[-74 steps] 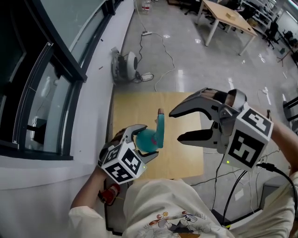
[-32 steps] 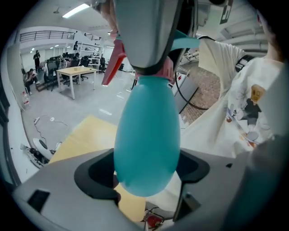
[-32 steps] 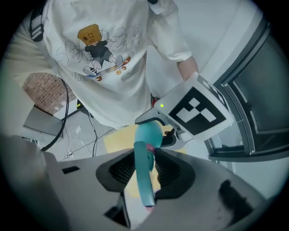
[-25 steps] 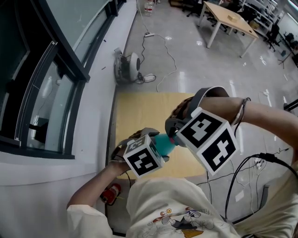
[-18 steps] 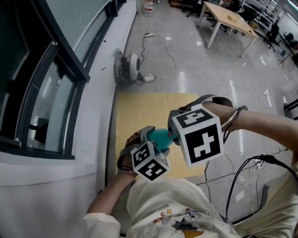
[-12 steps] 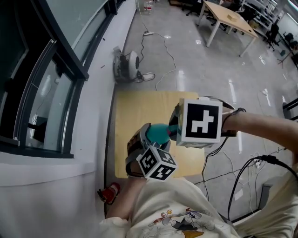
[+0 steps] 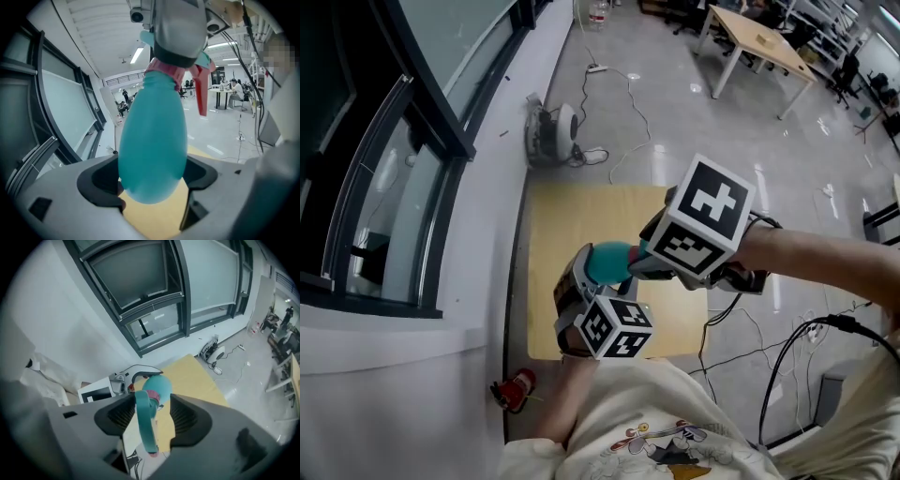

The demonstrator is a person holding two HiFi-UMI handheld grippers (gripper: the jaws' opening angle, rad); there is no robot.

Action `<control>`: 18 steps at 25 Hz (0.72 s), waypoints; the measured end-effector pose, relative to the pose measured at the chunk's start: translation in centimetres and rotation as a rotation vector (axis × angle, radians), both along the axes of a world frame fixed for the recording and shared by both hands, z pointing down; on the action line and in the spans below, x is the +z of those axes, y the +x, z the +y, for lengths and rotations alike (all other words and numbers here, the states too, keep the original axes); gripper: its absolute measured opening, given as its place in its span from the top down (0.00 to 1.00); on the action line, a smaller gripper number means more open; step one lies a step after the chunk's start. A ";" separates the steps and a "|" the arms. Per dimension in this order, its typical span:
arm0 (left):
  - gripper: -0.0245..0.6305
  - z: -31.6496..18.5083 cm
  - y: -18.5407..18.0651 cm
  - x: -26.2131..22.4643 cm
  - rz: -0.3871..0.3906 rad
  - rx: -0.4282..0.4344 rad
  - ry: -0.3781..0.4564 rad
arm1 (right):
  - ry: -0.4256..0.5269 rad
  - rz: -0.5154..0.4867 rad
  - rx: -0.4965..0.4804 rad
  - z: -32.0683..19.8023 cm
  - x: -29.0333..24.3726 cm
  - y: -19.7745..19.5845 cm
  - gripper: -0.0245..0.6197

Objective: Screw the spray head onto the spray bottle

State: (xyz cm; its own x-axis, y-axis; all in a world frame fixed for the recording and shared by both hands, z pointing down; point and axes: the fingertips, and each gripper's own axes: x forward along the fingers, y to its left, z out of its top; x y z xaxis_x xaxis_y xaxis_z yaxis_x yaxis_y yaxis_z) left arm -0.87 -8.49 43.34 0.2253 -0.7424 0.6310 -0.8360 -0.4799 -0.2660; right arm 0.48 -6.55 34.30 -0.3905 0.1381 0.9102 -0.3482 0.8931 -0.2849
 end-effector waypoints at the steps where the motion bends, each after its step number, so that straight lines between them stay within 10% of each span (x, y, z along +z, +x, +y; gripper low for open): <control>1: 0.35 0.0 -0.1 0.0 0.009 0.001 -0.003 | 0.009 -0.004 0.001 -0.2 -0.2 -0.1 0.62; 7: 0.35 0.3 0.1 0.4 0.136 0.076 -0.058 | 0.045 -0.072 -0.074 -0.4 -3.4 0.6 0.59; 14: 0.35 2.2 0.1 0.8 0.175 0.431 -0.146 | 0.116 -0.139 -0.300 1.0 -6.2 1.9 0.59; 18: 0.35 3.8 0.0 0.3 0.181 0.640 -0.219 | 0.324 -0.139 -0.587 1.7 -6.4 1.6 0.59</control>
